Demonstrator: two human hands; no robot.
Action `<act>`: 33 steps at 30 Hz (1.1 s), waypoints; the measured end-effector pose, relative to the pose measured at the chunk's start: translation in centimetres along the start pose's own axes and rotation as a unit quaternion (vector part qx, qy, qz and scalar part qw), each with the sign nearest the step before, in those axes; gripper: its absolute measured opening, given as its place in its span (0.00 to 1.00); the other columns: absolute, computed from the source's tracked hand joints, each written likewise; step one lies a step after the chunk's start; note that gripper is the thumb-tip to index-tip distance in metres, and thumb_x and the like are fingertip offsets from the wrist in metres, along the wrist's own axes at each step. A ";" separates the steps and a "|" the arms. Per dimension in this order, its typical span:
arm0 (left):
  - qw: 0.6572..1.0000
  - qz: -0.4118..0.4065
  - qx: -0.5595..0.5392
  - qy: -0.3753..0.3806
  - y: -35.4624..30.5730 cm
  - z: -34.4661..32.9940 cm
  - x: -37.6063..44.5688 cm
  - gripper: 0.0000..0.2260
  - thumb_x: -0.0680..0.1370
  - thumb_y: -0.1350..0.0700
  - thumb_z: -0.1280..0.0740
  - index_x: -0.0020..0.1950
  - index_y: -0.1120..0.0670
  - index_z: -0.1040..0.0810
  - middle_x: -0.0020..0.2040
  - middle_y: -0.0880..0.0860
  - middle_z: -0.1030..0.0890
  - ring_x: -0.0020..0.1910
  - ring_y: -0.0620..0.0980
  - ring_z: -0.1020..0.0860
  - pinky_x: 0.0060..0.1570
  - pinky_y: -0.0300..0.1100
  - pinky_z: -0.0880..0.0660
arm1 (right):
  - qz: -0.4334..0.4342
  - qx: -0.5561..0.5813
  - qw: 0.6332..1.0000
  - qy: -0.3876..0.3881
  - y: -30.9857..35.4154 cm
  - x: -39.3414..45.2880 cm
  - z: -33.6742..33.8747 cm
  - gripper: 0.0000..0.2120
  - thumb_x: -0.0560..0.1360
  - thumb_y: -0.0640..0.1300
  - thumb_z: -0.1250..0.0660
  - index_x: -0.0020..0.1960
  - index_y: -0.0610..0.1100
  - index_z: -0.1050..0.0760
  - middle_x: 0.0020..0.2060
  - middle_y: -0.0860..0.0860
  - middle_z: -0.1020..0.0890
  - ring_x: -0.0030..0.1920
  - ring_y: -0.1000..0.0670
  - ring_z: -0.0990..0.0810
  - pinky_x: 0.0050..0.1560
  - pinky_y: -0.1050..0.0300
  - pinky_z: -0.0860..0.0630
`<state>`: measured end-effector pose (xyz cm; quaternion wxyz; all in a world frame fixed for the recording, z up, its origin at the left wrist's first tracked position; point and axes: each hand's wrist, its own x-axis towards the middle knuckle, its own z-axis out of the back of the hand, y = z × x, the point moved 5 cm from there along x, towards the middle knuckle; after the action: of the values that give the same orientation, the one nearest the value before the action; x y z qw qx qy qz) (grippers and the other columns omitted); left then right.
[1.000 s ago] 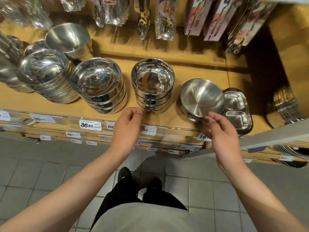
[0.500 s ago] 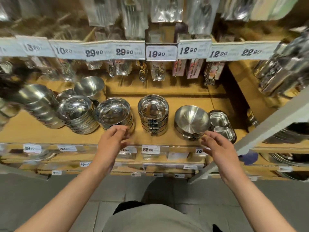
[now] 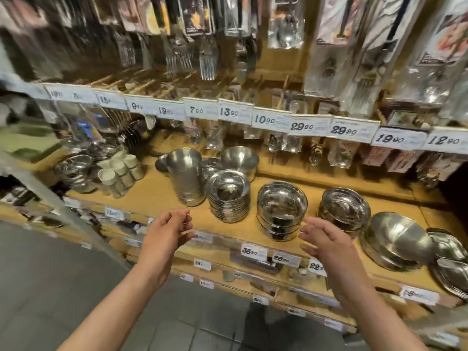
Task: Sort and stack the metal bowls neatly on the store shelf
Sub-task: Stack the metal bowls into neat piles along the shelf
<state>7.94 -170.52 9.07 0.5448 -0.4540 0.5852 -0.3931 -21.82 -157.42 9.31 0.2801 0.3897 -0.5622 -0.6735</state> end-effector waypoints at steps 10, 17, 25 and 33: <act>1.000 0.004 0.000 -0.002 -1.1 8.0 4.7 0.08 0.82 0.60 0.36 0.48 0.53 0.19 0.35 0.48 0.21 0.39 0.48 0.22 0.46 0.45 0.23 | -0.027 -0.017 0.999 0.029 -1.0 0.2 -11.7 0.09 0.80 0.46 0.32 0.59 0.53 0.18 0.47 0.52 0.12 0.48 0.55 0.14 0.53 0.51 0.19; 0.999 0.035 0.012 -0.005 -0.3 7.6 9.9 0.06 0.83 0.59 0.36 0.51 0.55 0.19 0.45 0.54 0.20 0.42 0.49 0.21 0.43 0.43 0.22 | -0.032 0.004 0.999 0.036 -1.0 3.9 -14.5 0.07 0.80 0.46 0.31 0.56 0.53 0.17 0.47 0.52 0.13 0.48 0.53 0.14 0.52 0.52 0.18; 0.998 0.012 0.052 -0.042 -2.8 9.4 18.4 0.05 0.83 0.60 0.37 0.52 0.56 0.21 0.44 0.54 0.22 0.43 0.50 0.23 0.44 0.43 0.22 | -0.012 0.021 0.996 0.085 0.1 9.5 -21.1 0.08 0.80 0.44 0.32 0.56 0.54 0.19 0.49 0.53 0.13 0.47 0.54 0.14 0.53 0.56 0.19; 0.994 0.055 0.084 -0.052 -1.1 10.8 27.7 0.03 0.82 0.60 0.35 0.52 0.54 0.22 0.46 0.54 0.21 0.45 0.51 0.22 0.55 0.50 0.20 | -0.010 -0.031 0.999 0.042 0.8 11.7 -24.4 0.15 0.83 0.44 0.35 0.50 0.62 0.16 0.49 0.58 0.13 0.49 0.59 0.14 0.54 0.56 0.22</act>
<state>18.93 -197.08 1.32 0.6315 -0.3941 0.5449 -0.3860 -7.62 -180.27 6.06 0.3085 0.4140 -0.5253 -0.6764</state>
